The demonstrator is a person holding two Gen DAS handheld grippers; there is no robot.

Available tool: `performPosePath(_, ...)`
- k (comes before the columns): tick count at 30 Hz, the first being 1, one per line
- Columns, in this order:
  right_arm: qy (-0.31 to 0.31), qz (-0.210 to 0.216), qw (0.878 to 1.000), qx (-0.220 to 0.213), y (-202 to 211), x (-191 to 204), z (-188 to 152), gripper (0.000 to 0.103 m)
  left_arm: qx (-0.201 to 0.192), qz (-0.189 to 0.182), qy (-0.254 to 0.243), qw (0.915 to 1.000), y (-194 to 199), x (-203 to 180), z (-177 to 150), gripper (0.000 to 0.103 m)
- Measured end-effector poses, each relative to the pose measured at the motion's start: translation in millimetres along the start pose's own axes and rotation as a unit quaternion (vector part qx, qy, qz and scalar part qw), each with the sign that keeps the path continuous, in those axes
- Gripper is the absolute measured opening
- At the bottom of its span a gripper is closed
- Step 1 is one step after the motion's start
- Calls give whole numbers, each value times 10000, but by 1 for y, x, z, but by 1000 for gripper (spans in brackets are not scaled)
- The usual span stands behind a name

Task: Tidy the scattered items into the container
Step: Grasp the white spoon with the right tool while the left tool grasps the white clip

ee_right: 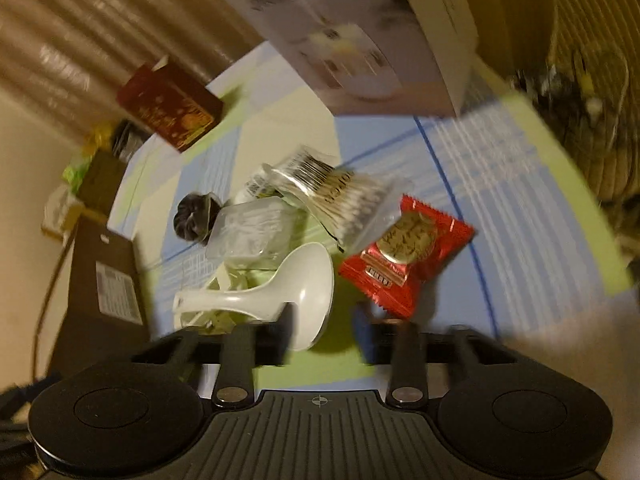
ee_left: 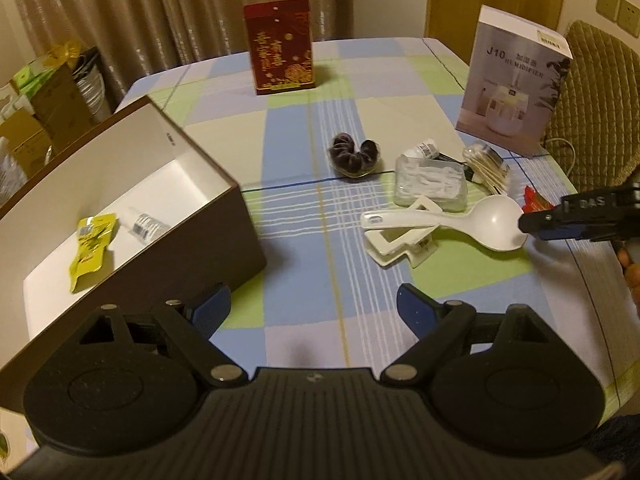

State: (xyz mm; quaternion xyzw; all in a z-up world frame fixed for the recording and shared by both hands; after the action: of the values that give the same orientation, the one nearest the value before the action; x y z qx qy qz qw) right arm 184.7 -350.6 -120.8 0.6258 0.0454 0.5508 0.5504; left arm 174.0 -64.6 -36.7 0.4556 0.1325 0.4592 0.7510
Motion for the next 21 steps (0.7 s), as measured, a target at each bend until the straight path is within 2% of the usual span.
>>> performPosePath(5, -607, 212, 9979, -19, -10, -14, 3, 35, 28, -121, -116, 9999, -19, -1, 7, 88)
performPosePath(6, -688, 223, 9974, -67, -10, -15, 3, 30, 48, -146, -133, 9998, -24, -1, 8, 88)
performPosePath(8, -834, 269, 9961, -83, -15, -19, 3, 13, 63, -218, -165, 9996, -32, 0, 11, 88)
performPosePath(10, -1089, 309, 9935, -94, -17, -24, 2, 13, 68, -279, -226, 9993, -39, -1, 15, 88)
performPosePath(11, -1231, 340, 9917, -128, -16, -27, 2, 9, 49, -321, -281, 9991, -43, -2, 17, 88)
performPosePath(13, -1585, 478, 9861, -164, -15, -32, 3, 8, 39, -405, -411, 9983, -49, -4, 21, 88)
performPosePath(17, -2460, 913, 9646, -262, -5, -45, 5, 8, 18, -630, -730, 9953, -60, -11, 28, 88)
performPosePath(19, -2628, 1086, 9583, -296, 1, -44, 7, 8, -28, -735, -954, 9927, -65, -17, 30, 88)
performPosePath(21, -2614, 1171, 9574, -352, 7, -39, 8, 8, -100, -831, -1239, 9888, -70, -25, 33, 88)
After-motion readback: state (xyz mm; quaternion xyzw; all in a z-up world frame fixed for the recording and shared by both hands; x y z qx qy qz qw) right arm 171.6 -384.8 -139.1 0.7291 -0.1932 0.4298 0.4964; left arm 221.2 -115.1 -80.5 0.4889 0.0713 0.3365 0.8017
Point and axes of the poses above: each gripper's, at about its wrist camera, not at the fingertips, and y roughly against the way its jaws point, x to its left, z to its top, the point moved 2 cm from there along -y, roughly the way its jaws point, and after that the axes turned 14 degrees about -y, right-handed, at the moved point
